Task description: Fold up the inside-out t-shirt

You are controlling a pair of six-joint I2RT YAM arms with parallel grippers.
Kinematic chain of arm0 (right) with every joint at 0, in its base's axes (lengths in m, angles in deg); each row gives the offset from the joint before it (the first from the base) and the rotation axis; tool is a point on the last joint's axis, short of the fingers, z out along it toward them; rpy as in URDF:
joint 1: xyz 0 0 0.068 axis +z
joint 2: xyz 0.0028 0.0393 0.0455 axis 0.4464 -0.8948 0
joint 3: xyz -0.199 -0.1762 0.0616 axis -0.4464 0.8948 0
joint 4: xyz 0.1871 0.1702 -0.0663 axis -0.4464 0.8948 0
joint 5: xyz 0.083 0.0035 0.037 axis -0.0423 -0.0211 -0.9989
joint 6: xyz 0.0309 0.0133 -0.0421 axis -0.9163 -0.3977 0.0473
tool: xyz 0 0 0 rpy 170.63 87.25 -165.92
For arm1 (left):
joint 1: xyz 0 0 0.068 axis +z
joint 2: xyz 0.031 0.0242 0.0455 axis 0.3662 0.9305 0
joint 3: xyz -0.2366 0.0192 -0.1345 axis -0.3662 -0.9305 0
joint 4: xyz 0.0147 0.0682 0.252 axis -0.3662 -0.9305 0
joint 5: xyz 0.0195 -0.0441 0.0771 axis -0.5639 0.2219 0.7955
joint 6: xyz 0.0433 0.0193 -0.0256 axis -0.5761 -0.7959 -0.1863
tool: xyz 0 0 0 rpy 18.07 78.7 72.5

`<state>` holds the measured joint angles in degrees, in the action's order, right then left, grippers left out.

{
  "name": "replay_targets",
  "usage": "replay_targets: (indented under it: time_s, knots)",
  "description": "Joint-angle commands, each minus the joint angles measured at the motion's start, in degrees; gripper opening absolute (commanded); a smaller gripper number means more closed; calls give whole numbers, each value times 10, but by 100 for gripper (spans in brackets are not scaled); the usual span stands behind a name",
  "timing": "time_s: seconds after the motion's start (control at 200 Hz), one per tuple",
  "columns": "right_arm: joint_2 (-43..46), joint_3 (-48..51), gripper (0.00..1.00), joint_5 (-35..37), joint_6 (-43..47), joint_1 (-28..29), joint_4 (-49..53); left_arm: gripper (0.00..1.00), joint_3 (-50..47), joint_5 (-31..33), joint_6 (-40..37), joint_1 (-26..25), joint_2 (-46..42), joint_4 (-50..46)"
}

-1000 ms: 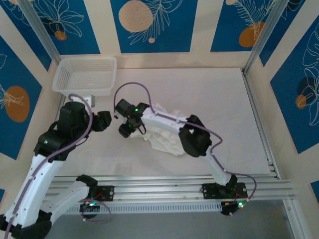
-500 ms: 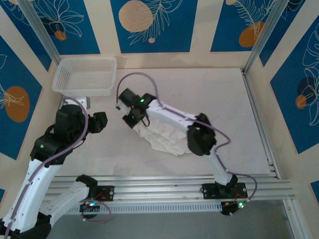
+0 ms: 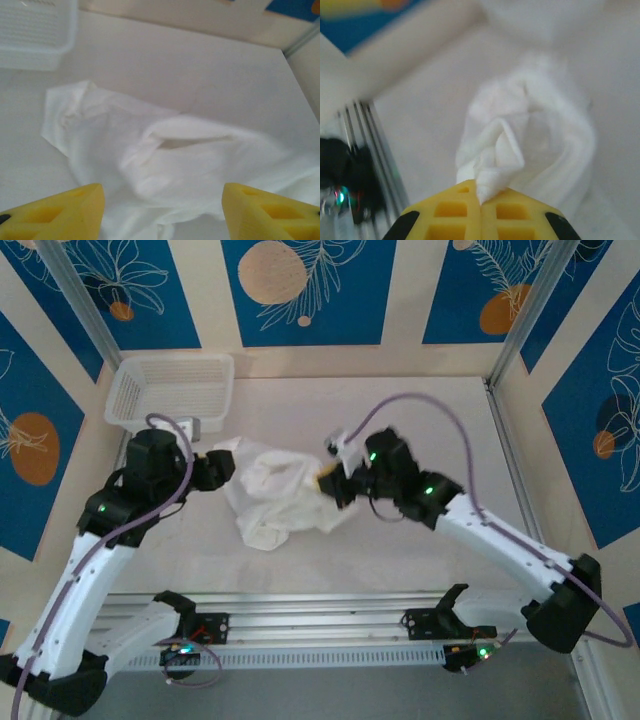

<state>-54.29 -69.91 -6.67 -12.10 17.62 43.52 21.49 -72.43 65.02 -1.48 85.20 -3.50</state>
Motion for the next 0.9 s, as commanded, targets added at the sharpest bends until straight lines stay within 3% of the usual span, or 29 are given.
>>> replay_targets:
  time_s: [0.0, 0.085, 0.165, 0.255, 0.305, 0.365, 0.57, 0.725, 0.825, 0.895]
  knots:
    - [28, 124, 10, -5, -115, 27, 26, 64, -19, -86, 1, 5, 44, 18]
    - [61, 151, 18, 33, -172, 27, 71, 64, -45, -110, 6, 5, 76, 29]
    - [91, 139, 34, 81, -182, 19, 94, 62, -68, -121, 12, 4, 109, 35]
    - [92, 116, 55, 24, -147, 3, 37, 59, -93, -113, 42, 2, 137, 36]
    - [58, 89, 59, -10, -133, -8, 14, 57, -107, -109, 64, 3, 144, 44]
    - [-12, 35, 60, -15, -125, -18, 20, 57, -128, -116, 93, 3, 147, 64]
    - [-312, -209, 61, 78, -39, -4, 121, 57, -190, -146, 173, 3, 150, 133]
    - [-465, -347, 64, 38, 17, -2, 165, 60, -199, -120, 164, 3, 134, 123]
    - [-498, -382, 50, 8, 13, -9, 174, 61, -201, -107, 154, 4, 125, 108]
    - [-494, -377, 25, -7, 5, -12, 166, 62, -205, -103, 152, 3, 120, 106]
